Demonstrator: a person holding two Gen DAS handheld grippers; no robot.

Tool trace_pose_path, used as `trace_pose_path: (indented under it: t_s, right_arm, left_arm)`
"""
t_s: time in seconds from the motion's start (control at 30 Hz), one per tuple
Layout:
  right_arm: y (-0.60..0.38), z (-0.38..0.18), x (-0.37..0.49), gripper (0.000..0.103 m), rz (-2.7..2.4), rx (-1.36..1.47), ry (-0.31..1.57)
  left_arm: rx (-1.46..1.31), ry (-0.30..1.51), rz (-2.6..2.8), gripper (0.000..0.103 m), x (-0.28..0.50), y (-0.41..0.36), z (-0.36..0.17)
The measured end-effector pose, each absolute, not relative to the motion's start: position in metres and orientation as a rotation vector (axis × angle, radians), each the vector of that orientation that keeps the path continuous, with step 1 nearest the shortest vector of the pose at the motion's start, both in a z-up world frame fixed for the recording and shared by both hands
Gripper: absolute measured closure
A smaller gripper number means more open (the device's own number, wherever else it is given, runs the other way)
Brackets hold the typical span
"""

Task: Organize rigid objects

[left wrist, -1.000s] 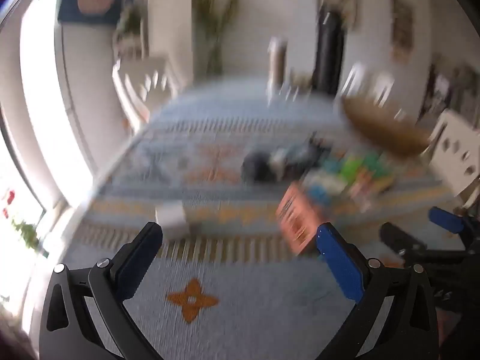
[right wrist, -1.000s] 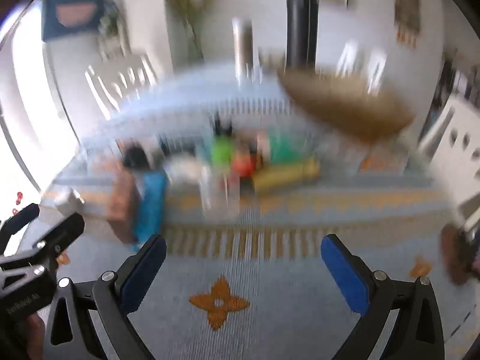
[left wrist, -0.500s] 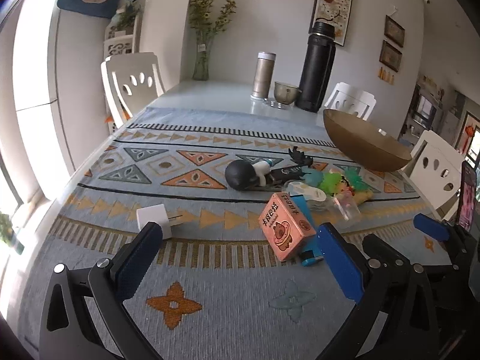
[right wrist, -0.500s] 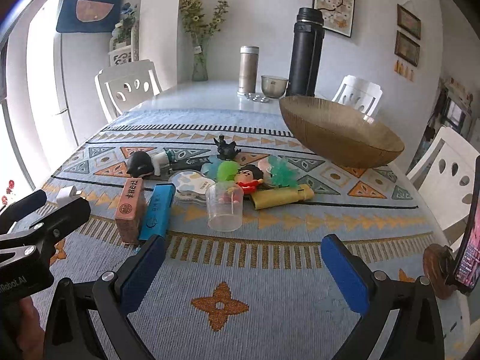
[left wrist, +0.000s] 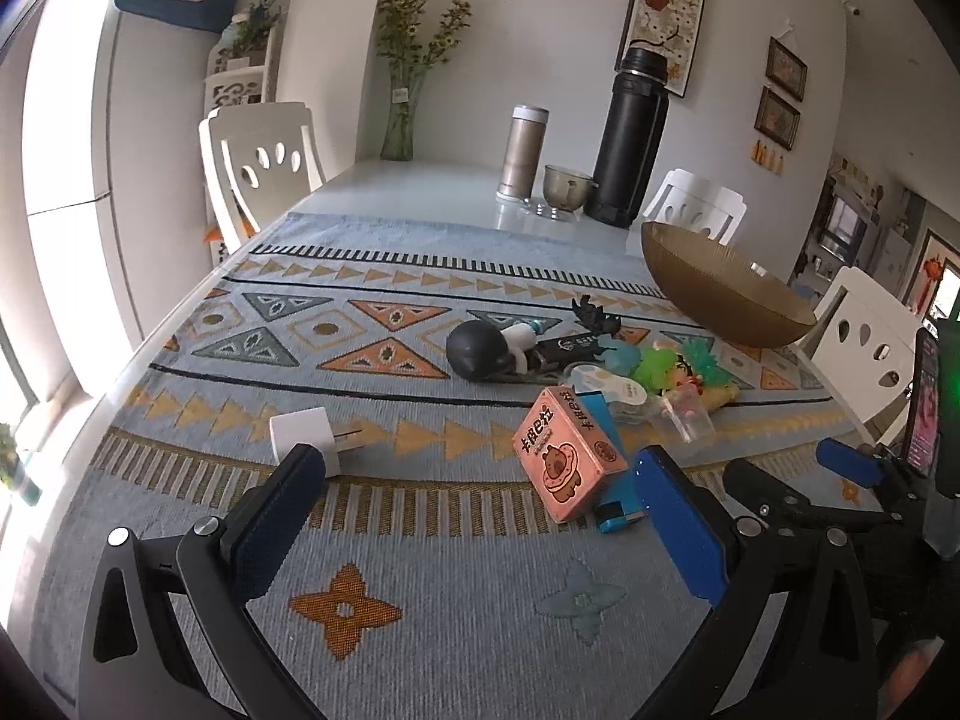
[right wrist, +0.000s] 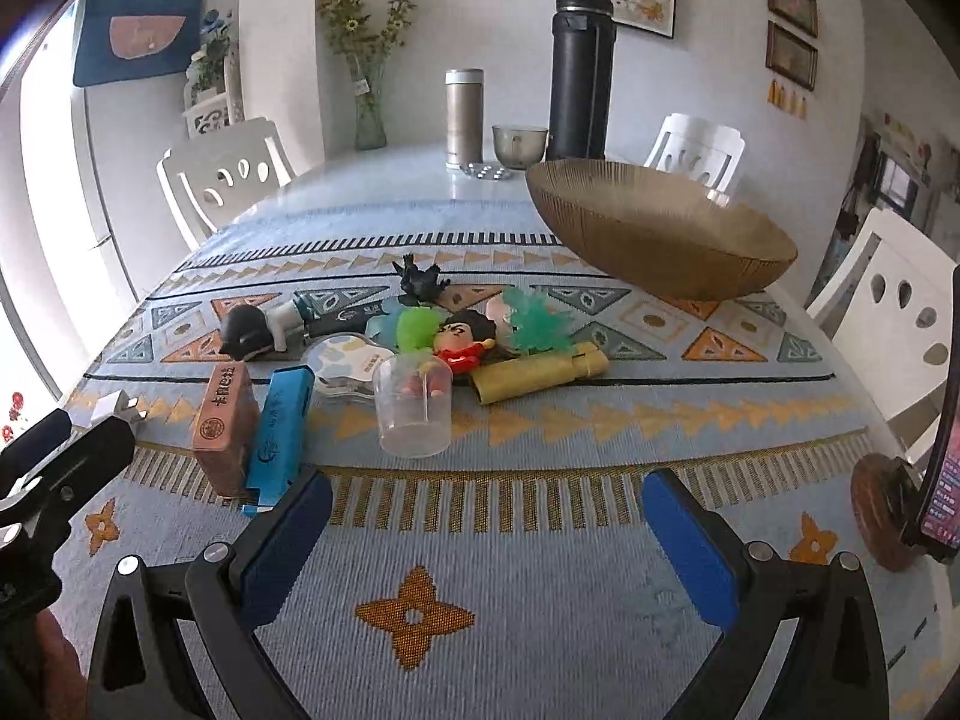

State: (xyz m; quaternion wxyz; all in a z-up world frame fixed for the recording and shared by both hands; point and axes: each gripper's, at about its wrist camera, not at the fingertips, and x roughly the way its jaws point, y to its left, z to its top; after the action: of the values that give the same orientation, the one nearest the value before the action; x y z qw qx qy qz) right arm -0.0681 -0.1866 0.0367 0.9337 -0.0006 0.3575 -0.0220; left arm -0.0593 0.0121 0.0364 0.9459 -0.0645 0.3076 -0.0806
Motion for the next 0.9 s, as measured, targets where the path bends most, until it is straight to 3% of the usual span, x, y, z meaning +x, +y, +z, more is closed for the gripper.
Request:
trace_pose_path:
  t_s: [0.9]
  right_arm:
    - [-0.1830, 0.0360, -0.0673, 0.000, -0.053, -0.027, 0.737]
  left_arm:
    - [-0.135, 0.647, -0.168, 0.000, -0.0563, 0.0125, 0.0327]
